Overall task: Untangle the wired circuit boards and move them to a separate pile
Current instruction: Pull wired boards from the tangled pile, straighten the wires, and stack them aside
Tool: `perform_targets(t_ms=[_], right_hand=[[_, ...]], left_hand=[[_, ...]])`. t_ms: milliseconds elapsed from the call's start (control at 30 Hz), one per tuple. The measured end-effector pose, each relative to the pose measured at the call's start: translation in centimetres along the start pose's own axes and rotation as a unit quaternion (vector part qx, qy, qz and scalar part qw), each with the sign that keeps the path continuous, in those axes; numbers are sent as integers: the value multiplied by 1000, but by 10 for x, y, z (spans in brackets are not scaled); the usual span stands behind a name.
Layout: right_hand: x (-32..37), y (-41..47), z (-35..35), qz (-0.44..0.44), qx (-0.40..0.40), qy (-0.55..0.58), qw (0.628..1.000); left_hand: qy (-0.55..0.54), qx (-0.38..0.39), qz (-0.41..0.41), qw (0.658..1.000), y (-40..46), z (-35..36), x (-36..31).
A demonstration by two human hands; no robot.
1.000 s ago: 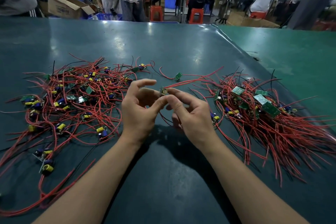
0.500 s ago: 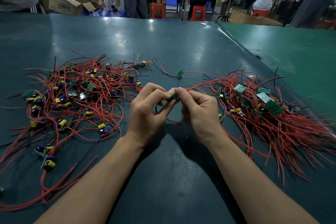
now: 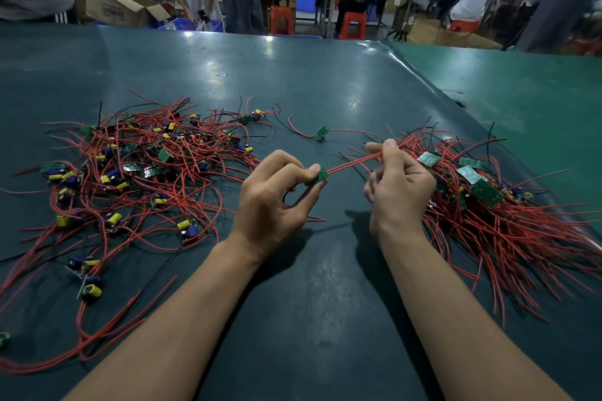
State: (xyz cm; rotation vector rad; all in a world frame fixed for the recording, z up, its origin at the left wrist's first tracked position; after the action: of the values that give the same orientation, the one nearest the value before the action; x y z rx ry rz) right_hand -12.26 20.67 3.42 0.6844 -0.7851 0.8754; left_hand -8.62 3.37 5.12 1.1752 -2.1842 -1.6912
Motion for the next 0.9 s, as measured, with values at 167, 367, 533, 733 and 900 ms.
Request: perform_targets(t_ms=[167, 367, 533, 733, 900], right_hand=[[4, 3, -3, -3, -13, 22, 1000], [6, 5, -3, -5, -20, 14, 1000], [0, 8, -6, 63, -37, 31, 997], [11, 16, -19, 48, -105, 112, 987], [3, -2, 0, 94, 50, -58, 993]], left_hand=[[5, -5, 21, 1000, -1, -2, -6], [10, -13, 37, 999, 0, -3, -8], [15, -32, 49, 998, 0, -6, -6], [35, -91, -1, 995, -1, -17, 6], [-10, -129, -63, 990, -3, -23, 10]])
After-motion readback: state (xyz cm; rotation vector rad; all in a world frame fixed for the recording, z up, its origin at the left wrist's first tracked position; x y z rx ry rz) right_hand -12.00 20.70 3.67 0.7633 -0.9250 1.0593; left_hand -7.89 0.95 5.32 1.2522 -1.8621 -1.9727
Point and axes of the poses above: each hand's wrist, its own y-axis towards the middle knuckle, its own z-axis out of the palm, x = y × z, the point moved 5 cm from there along y, towards the middle knuckle, and after that the axes turned 8 degrees about y, right-handed, at the moved point
